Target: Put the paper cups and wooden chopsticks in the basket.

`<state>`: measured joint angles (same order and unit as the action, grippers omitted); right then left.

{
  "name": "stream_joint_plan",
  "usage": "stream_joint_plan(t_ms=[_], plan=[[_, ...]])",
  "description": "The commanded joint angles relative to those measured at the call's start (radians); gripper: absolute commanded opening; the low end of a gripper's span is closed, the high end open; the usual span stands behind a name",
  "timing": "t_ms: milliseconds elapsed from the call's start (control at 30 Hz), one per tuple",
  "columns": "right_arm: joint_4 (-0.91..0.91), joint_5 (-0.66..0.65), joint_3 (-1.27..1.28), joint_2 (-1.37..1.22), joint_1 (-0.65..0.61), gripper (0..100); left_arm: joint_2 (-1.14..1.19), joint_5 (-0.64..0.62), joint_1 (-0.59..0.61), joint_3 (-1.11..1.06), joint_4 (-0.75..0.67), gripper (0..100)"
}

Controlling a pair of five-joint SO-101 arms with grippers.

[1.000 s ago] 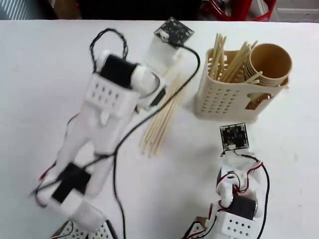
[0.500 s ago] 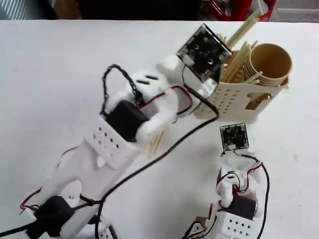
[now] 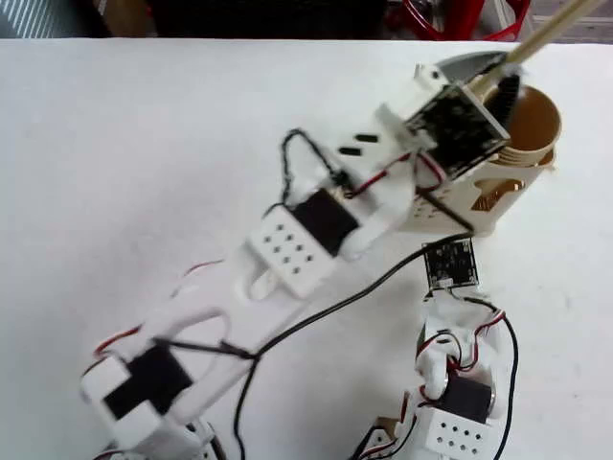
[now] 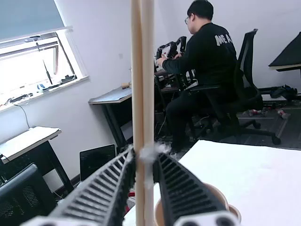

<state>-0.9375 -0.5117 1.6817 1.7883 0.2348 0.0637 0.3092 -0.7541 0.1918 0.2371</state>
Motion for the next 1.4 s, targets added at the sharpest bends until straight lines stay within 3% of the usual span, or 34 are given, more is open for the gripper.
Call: stream_joint_plan(t_ms=[0,200,467,667,933,1133,1367], plan=[[-0.004,-0.008,0.008,0.013,-0.007,1.8,0.137,-0.012,0.004,0.227,0.058,2],[-0.004,-0.008,0.008,0.013,-0.007,1.8,0.328,-0.032,0.041,0.420,0.183,2],[-0.005,-0.006,0.008,0.013,-0.007,1.8,0.421,-0.173,0.160,0.460,0.298,3],[-0.004,-0.006,0.008,0.013,-0.007,1.8,0.420,-0.239,0.171,0.482,0.446,17],[-0.004,-0.008,0.008,0.013,-0.007,1.8,0.420,-0.230,0.174,0.697,0.601,13],[-0.005,-0.012,0.008,0.013,-0.005,1.8,0.421,-0.229,0.229,1.037,0.942,13],[-0.012,-0.014,-0.051,0.013,0.033,5.6,0.432,-0.229,0.423,1.399,1.444,13]])
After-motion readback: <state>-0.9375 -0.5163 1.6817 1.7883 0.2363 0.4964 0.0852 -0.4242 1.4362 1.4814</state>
